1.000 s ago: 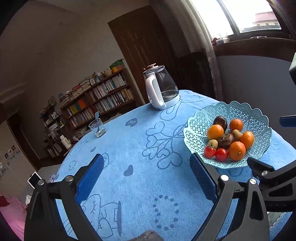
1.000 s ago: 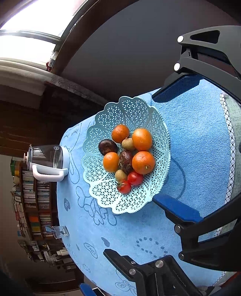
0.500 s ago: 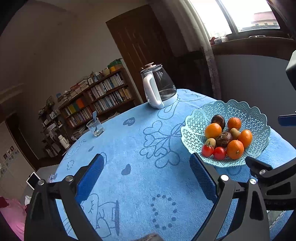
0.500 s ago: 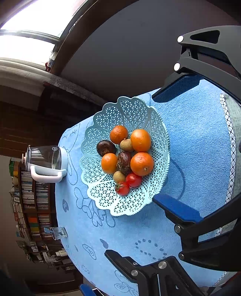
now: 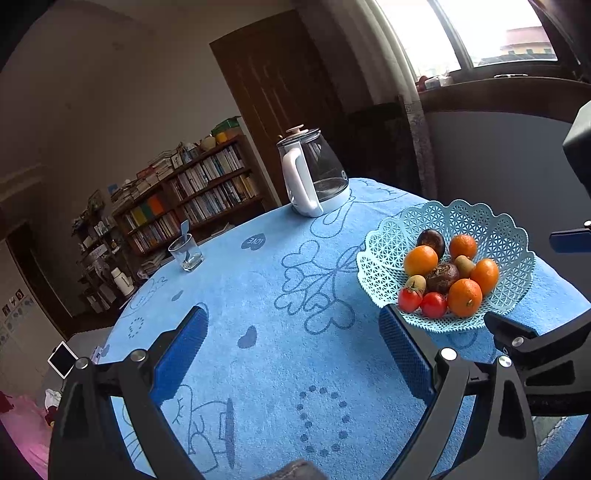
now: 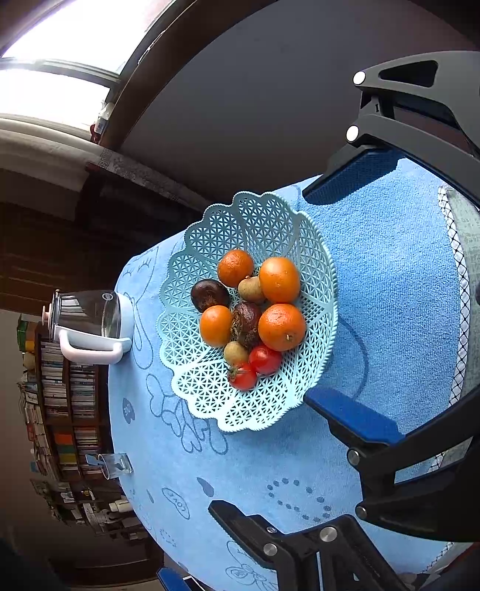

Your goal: Organize fruits

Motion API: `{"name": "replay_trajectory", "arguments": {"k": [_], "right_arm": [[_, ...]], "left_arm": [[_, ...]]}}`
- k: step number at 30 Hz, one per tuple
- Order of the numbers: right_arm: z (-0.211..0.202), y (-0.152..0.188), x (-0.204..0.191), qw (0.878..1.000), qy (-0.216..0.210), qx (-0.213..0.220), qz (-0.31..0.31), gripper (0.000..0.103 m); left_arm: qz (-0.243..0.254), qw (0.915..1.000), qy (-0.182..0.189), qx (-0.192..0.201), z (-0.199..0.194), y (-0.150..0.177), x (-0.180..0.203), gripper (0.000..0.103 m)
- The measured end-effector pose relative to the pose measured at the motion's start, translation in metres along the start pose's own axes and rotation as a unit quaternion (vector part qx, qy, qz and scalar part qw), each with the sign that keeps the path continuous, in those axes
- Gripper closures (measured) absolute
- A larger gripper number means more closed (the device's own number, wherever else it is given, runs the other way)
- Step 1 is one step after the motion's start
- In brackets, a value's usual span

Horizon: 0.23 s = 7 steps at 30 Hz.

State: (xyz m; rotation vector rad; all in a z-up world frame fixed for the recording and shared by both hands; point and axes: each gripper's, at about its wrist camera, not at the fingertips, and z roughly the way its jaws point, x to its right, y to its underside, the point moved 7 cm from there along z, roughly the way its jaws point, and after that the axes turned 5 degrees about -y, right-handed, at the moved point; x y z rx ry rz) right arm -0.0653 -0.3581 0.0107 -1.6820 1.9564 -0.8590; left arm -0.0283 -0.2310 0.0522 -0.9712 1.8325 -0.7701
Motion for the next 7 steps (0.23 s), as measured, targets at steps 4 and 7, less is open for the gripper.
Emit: {"name": "replay_trajectory", "arguments": {"k": [4, 7], "right_arm": [[0.0001, -0.0001, -0.0002, 1.000, 0.000, 0.000, 0.000, 0.003], [0.0011, 0.0008, -0.0008, 1.000, -0.001, -0.001, -0.002, 0.003]], "left_arm": [[-0.001, 1.0000, 0.004, -0.006, 0.0019, 0.0016, 0.0005, 0.010], [-0.004, 0.9999, 0.004, -0.013, 0.0047, 0.0040, -0.0007, 0.010]]}}
